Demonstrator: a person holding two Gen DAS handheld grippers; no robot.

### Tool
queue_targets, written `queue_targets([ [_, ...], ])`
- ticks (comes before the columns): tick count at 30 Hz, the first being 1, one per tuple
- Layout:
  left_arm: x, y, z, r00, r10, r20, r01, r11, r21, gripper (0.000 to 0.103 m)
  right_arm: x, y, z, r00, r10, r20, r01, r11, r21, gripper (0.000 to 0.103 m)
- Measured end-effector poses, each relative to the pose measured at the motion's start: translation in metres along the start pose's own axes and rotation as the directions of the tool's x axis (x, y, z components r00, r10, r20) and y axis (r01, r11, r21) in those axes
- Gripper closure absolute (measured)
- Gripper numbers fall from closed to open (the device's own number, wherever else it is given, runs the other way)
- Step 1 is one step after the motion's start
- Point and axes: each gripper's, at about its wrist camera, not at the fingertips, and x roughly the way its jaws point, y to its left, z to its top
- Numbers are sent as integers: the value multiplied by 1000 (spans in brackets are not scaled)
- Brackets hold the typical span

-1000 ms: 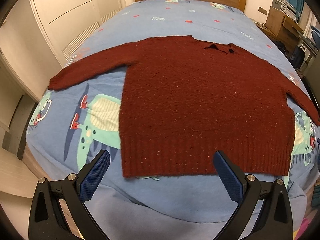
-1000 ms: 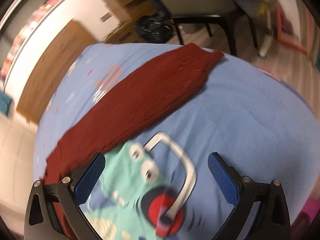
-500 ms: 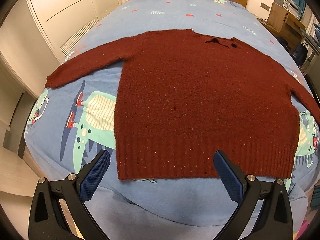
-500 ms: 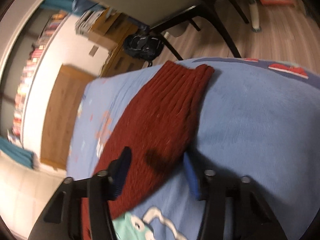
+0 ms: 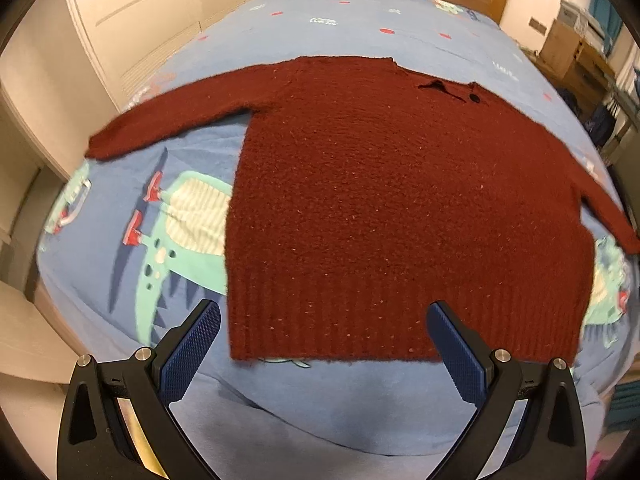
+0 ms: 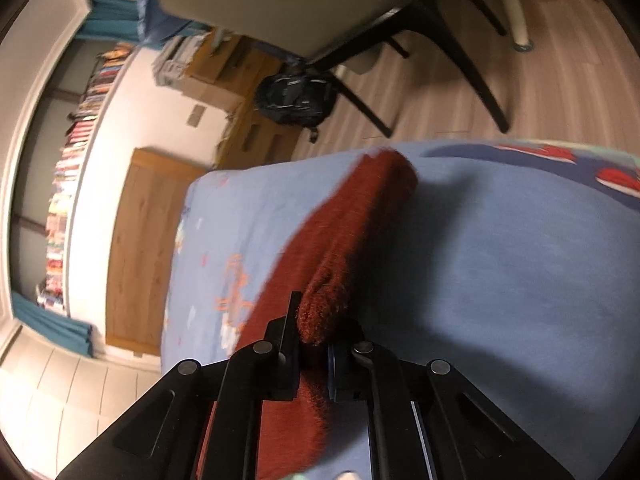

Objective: Fold small clothes
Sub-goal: 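Carry the held sleeve across the sweater body and open the right tool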

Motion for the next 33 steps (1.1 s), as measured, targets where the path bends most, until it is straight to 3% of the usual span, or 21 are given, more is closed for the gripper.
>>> queue_targets([
  [8,-4,18,1,998,-56,17,57,996,-62,2,5,67,-18,992,107,-64,-111,992,-64,95],
  [15,-13,47,-4,997,-65,44,70,991,-116,2,43,145,-85,960,173,-221,-201,973,-111,95],
  [20,-21,74,-8,997,-52,64,61,985,-161,2,79,200,-161,906,232,-354,-280,955,-92,95],
  [25,-27,104,-16,996,-28,83,45,978,-205,2,111,263,-252,834,251,-491,-348,930,-116,95],
  [31,-28,145,-31,997,-5,78,27,959,-284,2,130,323,-339,754,289,-590,-439,890,-125,95],
  [33,-28,158,-36,997,3,76,21,951,-308,2,132,336,-359,738,287,-610,-457,879,-140,94],
])
